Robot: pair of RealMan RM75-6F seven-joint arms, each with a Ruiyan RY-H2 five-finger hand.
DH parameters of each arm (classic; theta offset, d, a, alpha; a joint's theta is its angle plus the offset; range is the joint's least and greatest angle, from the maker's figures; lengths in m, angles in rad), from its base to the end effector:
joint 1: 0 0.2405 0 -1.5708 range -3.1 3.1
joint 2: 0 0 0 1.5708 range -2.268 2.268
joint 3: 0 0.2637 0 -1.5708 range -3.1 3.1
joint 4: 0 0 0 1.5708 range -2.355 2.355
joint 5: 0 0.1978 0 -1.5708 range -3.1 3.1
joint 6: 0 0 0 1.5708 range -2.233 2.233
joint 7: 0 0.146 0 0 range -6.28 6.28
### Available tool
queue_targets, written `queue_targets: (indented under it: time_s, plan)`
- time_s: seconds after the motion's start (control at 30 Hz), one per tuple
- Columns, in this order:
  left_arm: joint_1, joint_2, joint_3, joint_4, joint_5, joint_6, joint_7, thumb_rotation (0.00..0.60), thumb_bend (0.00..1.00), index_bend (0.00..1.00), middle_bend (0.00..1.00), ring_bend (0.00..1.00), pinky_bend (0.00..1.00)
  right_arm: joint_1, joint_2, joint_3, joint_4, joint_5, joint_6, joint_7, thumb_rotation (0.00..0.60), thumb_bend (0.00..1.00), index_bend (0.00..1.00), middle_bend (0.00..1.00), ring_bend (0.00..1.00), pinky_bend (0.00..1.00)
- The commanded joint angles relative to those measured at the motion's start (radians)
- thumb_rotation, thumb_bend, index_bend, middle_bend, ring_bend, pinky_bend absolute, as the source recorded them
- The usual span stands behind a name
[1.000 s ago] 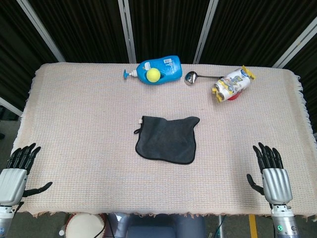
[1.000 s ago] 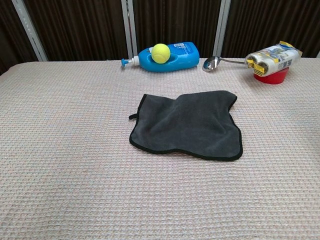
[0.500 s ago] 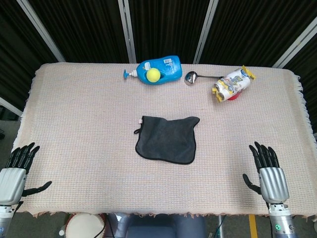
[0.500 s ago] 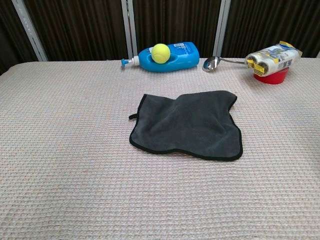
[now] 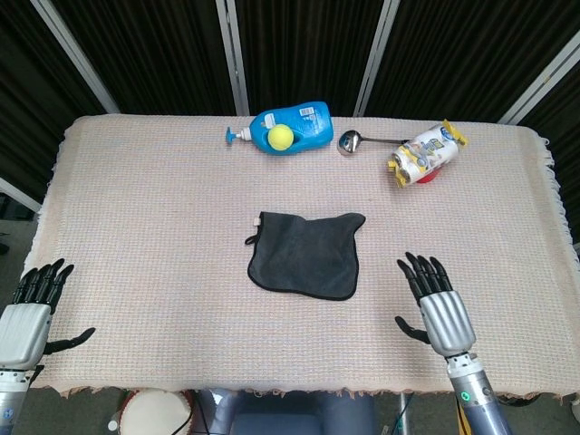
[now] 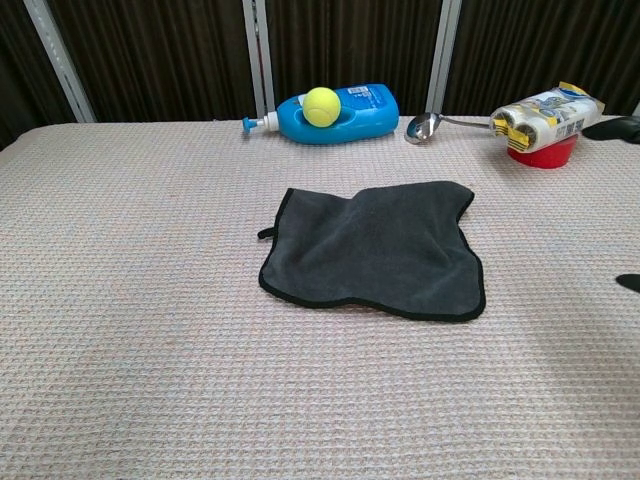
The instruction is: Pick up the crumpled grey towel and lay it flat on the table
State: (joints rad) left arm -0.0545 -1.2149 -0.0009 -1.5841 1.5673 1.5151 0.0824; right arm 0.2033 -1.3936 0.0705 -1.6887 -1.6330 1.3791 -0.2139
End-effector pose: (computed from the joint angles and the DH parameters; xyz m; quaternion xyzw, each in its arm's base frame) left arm -0.3084 0.1630 0.1387 -0.6154 -0.3827 -0.3828 0.5729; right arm -0.2248 -0.2081 0.0717 0.6534 -0.3685 0.4647 0.4705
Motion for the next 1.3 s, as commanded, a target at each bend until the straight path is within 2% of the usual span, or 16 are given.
queue_targets:
  time_s: [0.03,0.37,0.7,1.0,1.3]
  plan:
    - [0.0,0.002,-0.005,0.005,-0.01,-0.001,-0.009,0.6,0.03,0.0,0.0,0.0,0.0,0.05,-0.071,0.022,-0.011,0.033,-0.068,-0.074,0.6,0.25,0.0,0.0,0.0,0.0]
    - [-0.001,0.005,-0.016,0.025,-0.042,-0.011,-0.029,0.6,0.03,0.0,0.0,0.0,0.0,0.127,-0.229,0.05,0.052,0.103,-0.158,-0.184,0.6,0.25,0.0,0.0,0.0,0.0]
    - [-0.003,-0.004,-0.02,0.037,-0.048,-0.011,-0.021,0.6,0.03,0.0,0.0,0.0,0.0,0.179,-0.386,0.079,0.183,0.193,-0.206,-0.248,0.6,0.25,0.0,0.0,0.0,0.0]
    - [-0.003,-0.006,-0.025,0.044,-0.059,-0.013,-0.024,0.6,0.03,0.0,0.0,0.0,0.0,0.198,-0.454,0.08,0.294,0.243,-0.226,-0.238,0.6,0.25,0.0,0.0,0.0,0.0]
    - [-0.004,-0.01,-0.026,0.046,-0.058,-0.011,-0.022,0.6,0.03,0.0,0.0,0.0,0.0,0.218,-0.495,0.092,0.356,0.268,-0.228,-0.219,0.6,0.25,0.0,0.0,0.0,0.0]
